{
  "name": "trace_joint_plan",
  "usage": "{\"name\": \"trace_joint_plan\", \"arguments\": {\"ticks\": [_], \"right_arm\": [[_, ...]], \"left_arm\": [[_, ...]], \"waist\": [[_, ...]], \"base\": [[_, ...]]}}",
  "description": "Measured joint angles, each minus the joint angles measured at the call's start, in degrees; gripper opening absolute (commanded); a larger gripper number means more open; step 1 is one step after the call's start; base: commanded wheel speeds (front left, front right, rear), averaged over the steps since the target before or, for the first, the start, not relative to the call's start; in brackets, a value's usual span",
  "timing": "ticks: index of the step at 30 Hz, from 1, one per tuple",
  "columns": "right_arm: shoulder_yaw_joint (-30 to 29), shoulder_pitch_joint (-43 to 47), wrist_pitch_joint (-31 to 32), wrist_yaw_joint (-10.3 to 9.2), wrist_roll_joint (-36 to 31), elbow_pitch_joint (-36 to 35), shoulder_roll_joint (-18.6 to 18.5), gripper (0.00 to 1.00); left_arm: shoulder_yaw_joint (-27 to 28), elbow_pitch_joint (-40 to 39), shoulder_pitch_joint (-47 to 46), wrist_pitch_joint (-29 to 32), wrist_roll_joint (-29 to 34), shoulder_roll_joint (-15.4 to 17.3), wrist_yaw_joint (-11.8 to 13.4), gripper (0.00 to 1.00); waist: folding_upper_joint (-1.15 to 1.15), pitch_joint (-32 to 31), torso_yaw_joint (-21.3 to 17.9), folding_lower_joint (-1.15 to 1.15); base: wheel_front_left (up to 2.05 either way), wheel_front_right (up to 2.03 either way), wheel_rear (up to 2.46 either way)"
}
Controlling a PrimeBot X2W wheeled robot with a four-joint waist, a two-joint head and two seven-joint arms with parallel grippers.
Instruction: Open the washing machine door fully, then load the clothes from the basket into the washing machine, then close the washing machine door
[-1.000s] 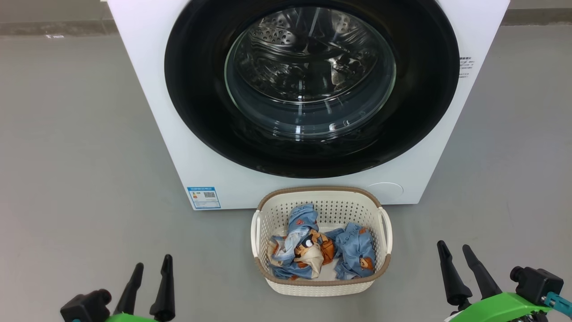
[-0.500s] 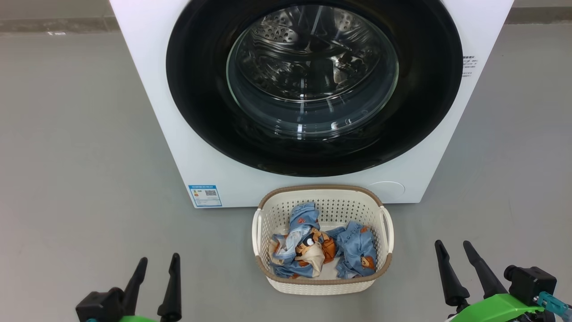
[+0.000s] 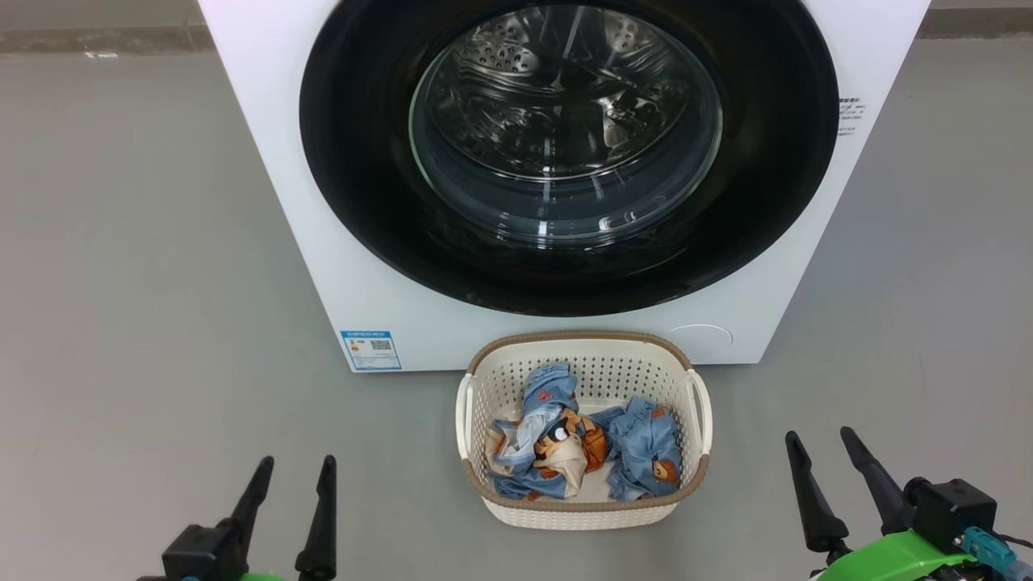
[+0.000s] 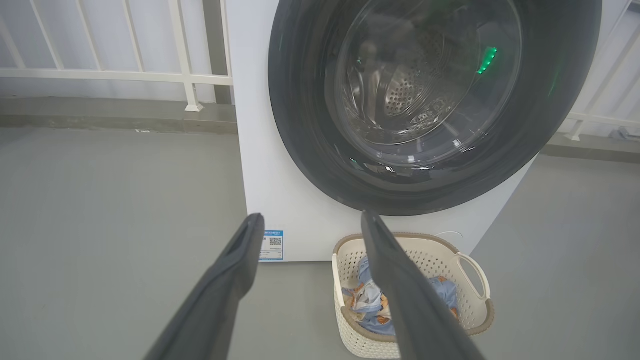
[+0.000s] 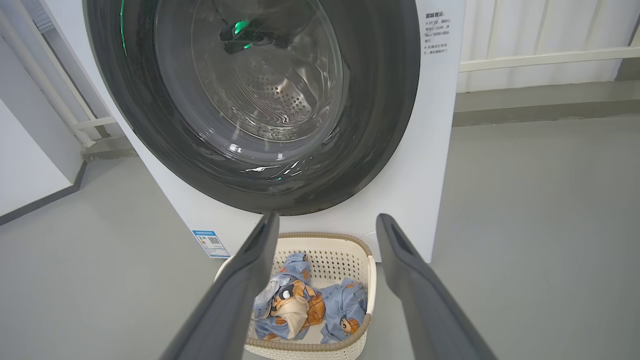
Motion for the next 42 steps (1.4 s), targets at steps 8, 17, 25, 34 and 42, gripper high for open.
{"name": "trace_joint_plan", "arguments": {"ticks": [8, 17, 25, 34, 42], "right_arm": [[-2.0, 0.1, 0.0, 0.0, 0.0, -0.3, 0.5, 1.0], [-2.6, 0.5, 0.0, 0.0, -0.5, -0.5, 1.3, 1.0], [-3.1, 0.9, 0.0, 0.0, -0.5, -0.7, 1.5, 1.0], [-3.1, 1.0, 0.0, 0.0, -0.5, -0.7, 1.8, 1.0], [-3.0, 1.1, 0.0, 0.0, -0.5, -0.8, 1.8, 1.0]], "left_arm": [[0.4, 0.2, 0.0, -0.2, 0.1, 0.0, 0.0, 1.0], [1.0, 0.9, 0.0, -0.2, 0.1, 0.0, 0.0, 1.0], [2.6, 1.6, 0.0, -0.2, 3.3, -0.1, 0.0, 1.0], [3.5, 1.8, -0.1, -0.2, 4.3, -0.3, 0.0, 1.0], [3.4, 1.8, -0.1, -0.2, 4.4, -0.5, 0.0, 1.0]], "waist": [[0.0, -0.4, -0.1, 0.0], [0.0, -0.6, -0.3, 0.0], [0.0, -0.5, -0.4, 0.0], [0.0, -0.6, -0.4, 0.0], [0.0, -0.4, -0.5, 0.0]], "base": [[0.0, 0.0, 0.0], [0.0, 0.0, 0.0], [-0.01, 0.04, -0.03], [0.34, 0.7, -1.05], [0.94, 1.28, -2.21]]}}
